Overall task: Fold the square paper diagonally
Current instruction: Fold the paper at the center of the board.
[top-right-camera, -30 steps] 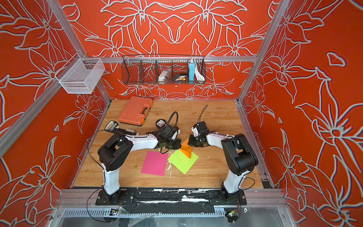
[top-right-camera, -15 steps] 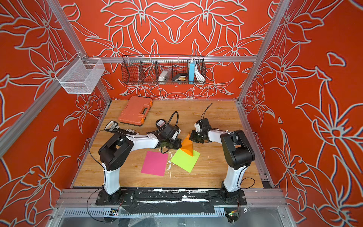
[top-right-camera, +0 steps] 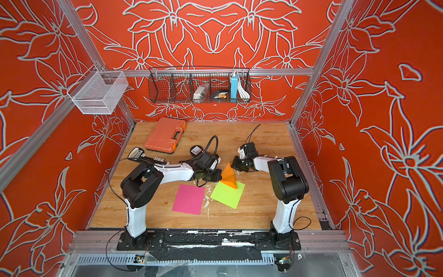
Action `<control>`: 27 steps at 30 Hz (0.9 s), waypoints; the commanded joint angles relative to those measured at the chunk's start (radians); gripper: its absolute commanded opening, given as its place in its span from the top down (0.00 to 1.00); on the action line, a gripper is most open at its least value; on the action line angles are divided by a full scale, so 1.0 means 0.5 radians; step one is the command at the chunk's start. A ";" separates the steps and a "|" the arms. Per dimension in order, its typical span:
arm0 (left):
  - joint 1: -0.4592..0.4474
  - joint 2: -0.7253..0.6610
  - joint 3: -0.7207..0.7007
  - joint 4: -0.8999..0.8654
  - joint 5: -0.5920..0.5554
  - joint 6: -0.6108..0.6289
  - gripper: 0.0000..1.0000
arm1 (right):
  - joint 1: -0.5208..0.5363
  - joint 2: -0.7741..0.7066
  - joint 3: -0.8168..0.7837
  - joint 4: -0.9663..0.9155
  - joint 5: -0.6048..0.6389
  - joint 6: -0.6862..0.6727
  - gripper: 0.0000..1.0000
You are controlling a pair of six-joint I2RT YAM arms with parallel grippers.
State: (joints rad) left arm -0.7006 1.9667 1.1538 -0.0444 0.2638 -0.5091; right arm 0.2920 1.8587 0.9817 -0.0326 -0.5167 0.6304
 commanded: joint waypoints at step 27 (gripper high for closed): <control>-0.025 0.088 0.023 -0.145 -0.024 0.043 1.00 | 0.123 -0.044 -0.015 -0.077 -0.019 0.022 1.00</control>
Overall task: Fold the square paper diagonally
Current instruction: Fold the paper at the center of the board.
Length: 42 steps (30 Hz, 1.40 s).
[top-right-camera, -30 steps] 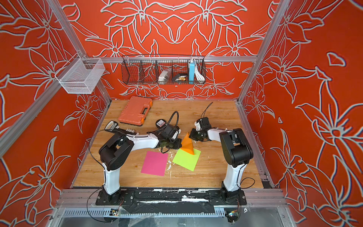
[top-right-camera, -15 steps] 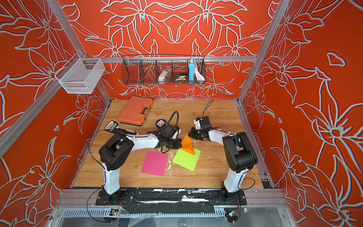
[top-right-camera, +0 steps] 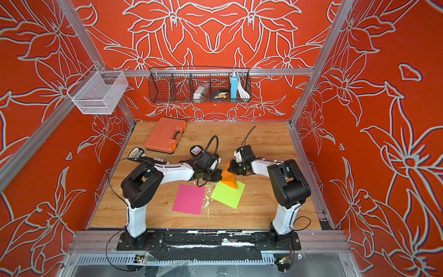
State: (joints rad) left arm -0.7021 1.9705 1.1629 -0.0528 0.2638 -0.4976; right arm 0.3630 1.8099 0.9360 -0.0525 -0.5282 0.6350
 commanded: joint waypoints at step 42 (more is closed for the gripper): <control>-0.025 0.086 0.013 -0.137 -0.021 0.027 1.00 | -0.125 0.235 0.388 -0.119 0.119 -0.070 1.00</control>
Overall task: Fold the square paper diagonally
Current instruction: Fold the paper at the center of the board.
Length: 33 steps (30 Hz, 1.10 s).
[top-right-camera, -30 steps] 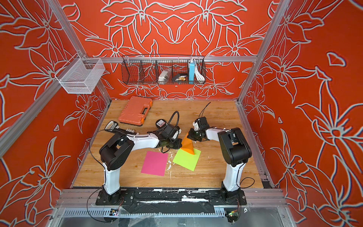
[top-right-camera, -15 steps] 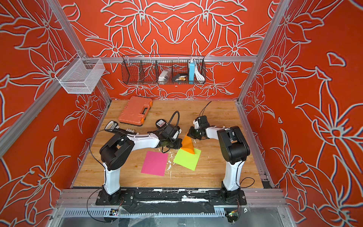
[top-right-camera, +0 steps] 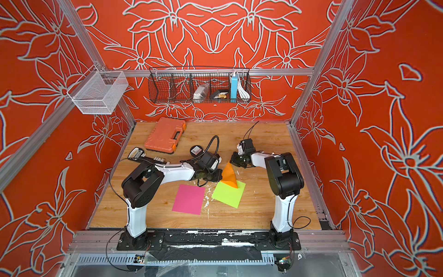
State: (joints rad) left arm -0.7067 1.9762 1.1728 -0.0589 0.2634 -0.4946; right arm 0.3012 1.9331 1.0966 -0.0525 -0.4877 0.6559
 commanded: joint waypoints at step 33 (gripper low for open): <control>-0.027 0.068 -0.012 -0.101 -0.033 0.022 1.00 | 0.386 -0.553 -0.421 -0.619 0.277 -0.190 1.00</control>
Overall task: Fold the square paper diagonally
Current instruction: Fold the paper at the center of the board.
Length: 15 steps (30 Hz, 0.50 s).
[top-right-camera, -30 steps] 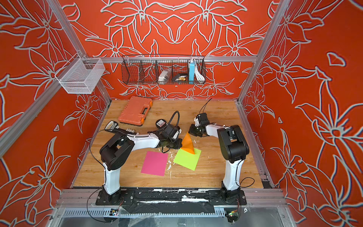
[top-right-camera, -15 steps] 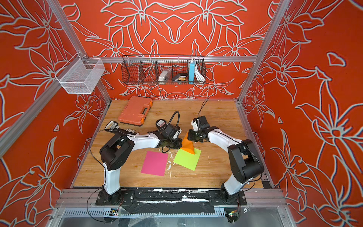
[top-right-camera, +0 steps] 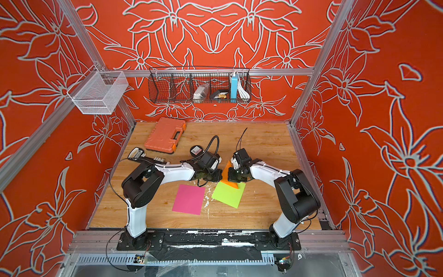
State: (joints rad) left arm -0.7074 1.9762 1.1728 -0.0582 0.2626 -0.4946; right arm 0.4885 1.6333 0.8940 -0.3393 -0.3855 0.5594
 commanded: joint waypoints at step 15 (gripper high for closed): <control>-0.024 0.071 -0.005 -0.117 -0.042 0.026 1.00 | -0.025 0.205 0.087 -0.122 0.217 -0.062 1.00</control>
State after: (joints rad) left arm -0.7078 1.9762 1.1728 -0.0582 0.2619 -0.4946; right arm 0.4850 1.7210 0.9489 -0.3683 -0.3405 0.5446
